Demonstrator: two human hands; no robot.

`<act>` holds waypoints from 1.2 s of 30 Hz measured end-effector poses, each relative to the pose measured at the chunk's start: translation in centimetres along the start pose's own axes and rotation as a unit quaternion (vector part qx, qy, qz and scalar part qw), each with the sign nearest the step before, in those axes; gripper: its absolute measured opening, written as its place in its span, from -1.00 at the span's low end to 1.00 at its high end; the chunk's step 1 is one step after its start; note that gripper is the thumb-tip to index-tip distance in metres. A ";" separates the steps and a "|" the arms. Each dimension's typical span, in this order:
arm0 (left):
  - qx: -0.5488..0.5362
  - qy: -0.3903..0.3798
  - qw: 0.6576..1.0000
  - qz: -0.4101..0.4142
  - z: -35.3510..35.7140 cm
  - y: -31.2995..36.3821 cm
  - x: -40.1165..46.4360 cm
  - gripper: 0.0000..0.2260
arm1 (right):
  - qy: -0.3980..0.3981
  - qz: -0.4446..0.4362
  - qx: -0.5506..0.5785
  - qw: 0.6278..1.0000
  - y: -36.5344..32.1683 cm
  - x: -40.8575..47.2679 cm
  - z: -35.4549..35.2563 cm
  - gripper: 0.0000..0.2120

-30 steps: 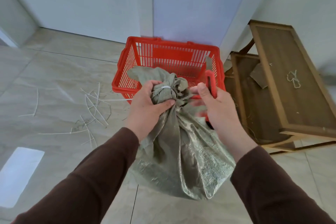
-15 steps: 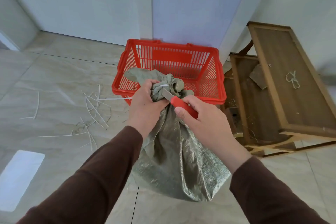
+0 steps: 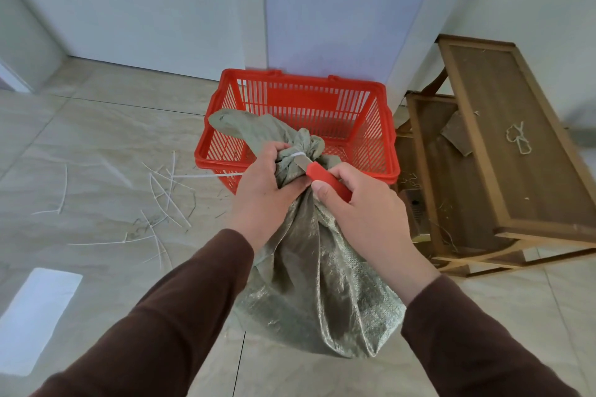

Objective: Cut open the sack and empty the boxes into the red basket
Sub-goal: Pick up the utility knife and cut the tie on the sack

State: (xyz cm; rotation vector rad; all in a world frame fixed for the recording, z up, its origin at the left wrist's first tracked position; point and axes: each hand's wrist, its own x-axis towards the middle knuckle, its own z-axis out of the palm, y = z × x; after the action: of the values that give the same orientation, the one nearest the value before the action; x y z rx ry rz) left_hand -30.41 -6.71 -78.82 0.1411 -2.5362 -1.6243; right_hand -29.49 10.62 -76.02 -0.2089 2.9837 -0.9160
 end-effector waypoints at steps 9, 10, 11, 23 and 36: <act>0.030 0.025 0.999 0.010 0.3 0.0 -0.4 -0.73 | -0.039 0.058 0.110 0.991 -0.4 0.8 0.3 -0.72; 0.043 0.028 0.999 0.015 0.6 0.0 -0.6 -0.75 | -0.055 0.078 0.176 0.980 -0.6 0.9 0.4 -0.72; 0.055 0.026 0.998 0.023 1.0 0.0 -0.9 -0.77 | -0.070 0.102 0.245 0.962 -0.7 1.1 0.5 -0.73; 0.103 -0.056 0.990 0.073 0.9 -0.3 -1.4 -0.91 | -0.178 0.158 0.404 0.883 -0.5 1.4 -0.5 -0.87; 0.176 -0.091 0.974 0.114 -0.3 0.4 0.2 -0.97 | -0.068 0.053 0.169 0.982 -0.8 -0.3 -0.1 -0.79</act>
State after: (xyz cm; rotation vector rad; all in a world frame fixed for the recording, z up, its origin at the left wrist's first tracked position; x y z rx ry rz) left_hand -30.52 -6.85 -78.32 -0.2698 -2.8319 -1.1439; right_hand -29.06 10.06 -75.53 -0.0996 2.6329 -1.3131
